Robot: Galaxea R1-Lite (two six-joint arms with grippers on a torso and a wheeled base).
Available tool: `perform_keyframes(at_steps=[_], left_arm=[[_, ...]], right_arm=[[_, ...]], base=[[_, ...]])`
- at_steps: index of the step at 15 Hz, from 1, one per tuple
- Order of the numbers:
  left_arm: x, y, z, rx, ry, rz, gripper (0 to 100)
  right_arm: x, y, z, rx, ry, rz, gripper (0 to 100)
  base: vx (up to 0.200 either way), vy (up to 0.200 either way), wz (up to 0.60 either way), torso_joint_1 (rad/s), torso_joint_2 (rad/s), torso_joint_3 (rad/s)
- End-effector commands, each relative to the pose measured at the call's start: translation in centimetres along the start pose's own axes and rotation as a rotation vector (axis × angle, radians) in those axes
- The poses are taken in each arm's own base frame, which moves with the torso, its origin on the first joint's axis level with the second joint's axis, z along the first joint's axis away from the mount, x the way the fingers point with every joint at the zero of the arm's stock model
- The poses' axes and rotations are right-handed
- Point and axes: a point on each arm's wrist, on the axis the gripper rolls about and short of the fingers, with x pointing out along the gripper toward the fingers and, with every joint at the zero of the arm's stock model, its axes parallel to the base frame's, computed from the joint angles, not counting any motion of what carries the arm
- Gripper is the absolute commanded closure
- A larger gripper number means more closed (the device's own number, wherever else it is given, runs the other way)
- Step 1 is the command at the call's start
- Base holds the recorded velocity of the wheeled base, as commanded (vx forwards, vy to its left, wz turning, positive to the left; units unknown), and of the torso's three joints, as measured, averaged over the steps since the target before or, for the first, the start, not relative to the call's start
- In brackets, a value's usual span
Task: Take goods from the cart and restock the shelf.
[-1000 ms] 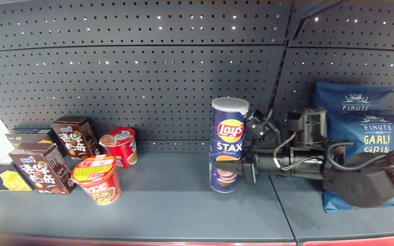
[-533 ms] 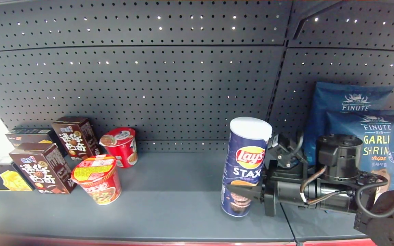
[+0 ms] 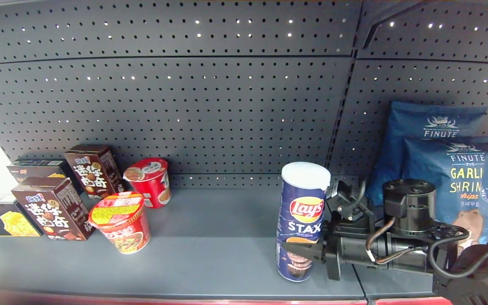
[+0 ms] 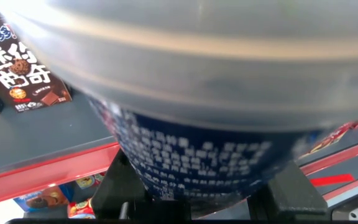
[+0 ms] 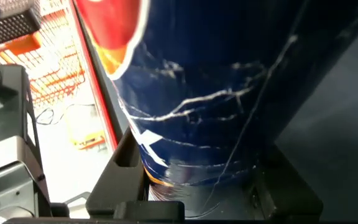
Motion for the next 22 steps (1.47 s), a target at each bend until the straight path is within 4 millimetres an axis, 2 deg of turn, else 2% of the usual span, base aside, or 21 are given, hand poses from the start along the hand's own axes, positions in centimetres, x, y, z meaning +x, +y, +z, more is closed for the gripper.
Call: perform_keyframes(at_steps=[1,5,6,9,12,13,15,19,22], left_arm=[[0.0,0.0,-0.2,-0.001,0.004,0.000,100],[0.1,0.0,-0.4,-0.002,0.009,0.000,100],[0.1,0.0,-0.4,-0.002,0.009,0.000,100],[0.1,0.0,-0.4,-0.003,0.010,-0.002,100],[0.1,0.0,-0.3,-0.002,0.007,-0.003,100],[0.0,0.0,-0.5,-0.001,0.003,-0.003,100],[-0.1,0.0,-0.5,0.001,-0.006,-0.001,100],[-0.2,0.0,-0.5,0.002,-0.010,-0.001,100],[-0.2,-0.1,-0.4,0.004,-0.016,-0.001,100]], right_arm=[[0.6,-0.2,-0.9,0.017,0.029,0.004,100],[1.7,-0.6,-1.4,0.011,0.025,0.011,100],[1.9,-0.7,-1.4,0.010,0.023,0.008,0],[1.4,-0.5,-1.3,0.014,0.023,-0.003,0],[-1.1,0.9,-1.0,0.009,0.018,-0.025,0],[-2.5,1.7,-1.0,0.007,0.014,-0.027,0],[-3.9,2.2,-1.3,0.016,0.026,-0.056,0],[-6.0,1.9,-2.0,0.045,0.056,-0.148,0],[-6.8,0.4,-2.5,0.078,0.083,-0.244,0]], base=[[0.000,0.000,0.00,0.000,0.00,0.000],[0.000,0.000,0.00,0.000,0.00,0.000],[0.000,0.000,0.00,0.000,0.00,0.000],[0.000,0.000,0.00,0.000,0.00,0.000],[0.000,0.000,0.00,0.000,0.00,0.000],[0.000,0.000,0.00,0.000,0.00,0.000],[0.000,0.000,0.00,0.000,0.00,0.000],[0.000,0.000,0.00,0.000,0.00,0.000],[0.000,0.000,0.00,0.000,0.00,0.000]])
